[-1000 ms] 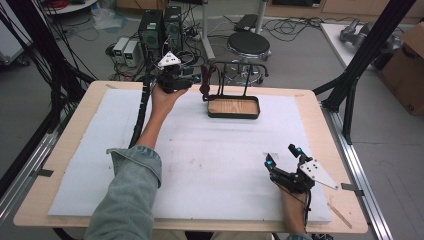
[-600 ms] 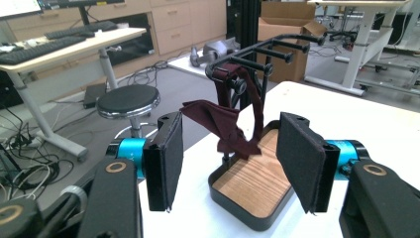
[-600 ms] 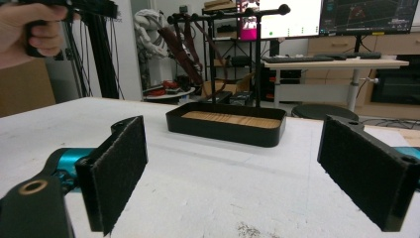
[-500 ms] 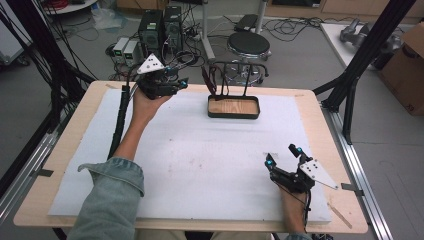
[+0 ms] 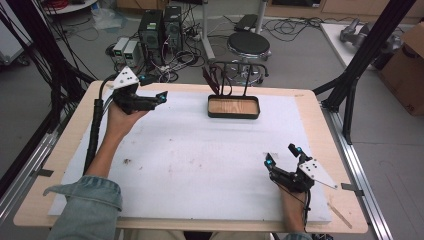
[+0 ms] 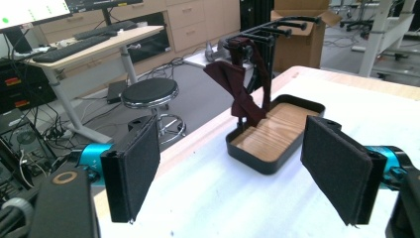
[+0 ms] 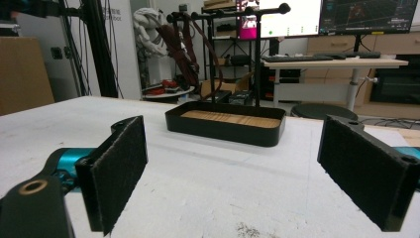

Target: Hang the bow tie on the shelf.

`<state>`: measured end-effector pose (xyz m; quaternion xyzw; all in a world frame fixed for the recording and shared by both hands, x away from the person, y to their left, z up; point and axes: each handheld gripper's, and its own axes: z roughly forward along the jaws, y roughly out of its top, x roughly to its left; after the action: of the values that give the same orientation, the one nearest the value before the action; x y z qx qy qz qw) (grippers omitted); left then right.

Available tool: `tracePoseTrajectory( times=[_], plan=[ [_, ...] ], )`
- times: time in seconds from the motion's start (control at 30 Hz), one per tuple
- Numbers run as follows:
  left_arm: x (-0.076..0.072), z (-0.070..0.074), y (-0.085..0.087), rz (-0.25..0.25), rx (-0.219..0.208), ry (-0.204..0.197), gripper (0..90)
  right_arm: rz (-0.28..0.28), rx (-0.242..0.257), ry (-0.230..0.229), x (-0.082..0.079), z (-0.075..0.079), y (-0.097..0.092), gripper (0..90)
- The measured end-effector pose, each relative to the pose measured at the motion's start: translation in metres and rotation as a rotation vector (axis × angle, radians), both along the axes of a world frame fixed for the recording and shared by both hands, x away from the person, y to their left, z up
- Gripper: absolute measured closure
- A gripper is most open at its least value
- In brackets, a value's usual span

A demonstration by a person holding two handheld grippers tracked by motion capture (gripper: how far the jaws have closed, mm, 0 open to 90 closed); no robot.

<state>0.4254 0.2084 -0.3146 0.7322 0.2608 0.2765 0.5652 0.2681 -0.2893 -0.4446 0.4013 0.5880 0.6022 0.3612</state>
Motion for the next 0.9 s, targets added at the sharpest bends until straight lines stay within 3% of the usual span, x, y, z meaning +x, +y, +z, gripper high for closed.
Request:
tracePoseTrajectory(
  times=[0.07,0.3,0.67,0.9],
  plan=[
    [-0.003,-0.001,0.003,0.000,-0.003,0.001,20.8,-0.001,-0.002,-0.001,0.000,0.000,0.000,11.1],
    [-0.038,-0.009,0.029,0.015,-0.015,-0.007,18.6,-0.004,-0.004,-0.003,0.000,0.000,0.000,11.1],
    [-0.077,-0.028,0.061,0.048,0.051,-0.008,18.8,-0.010,-0.006,-0.004,0.001,0.000,-0.001,11.1],
    [-0.097,-0.046,0.072,0.072,0.050,-0.002,18.7,-0.012,-0.006,-0.004,0.001,0.000,-0.001,11.1]
  ],
)
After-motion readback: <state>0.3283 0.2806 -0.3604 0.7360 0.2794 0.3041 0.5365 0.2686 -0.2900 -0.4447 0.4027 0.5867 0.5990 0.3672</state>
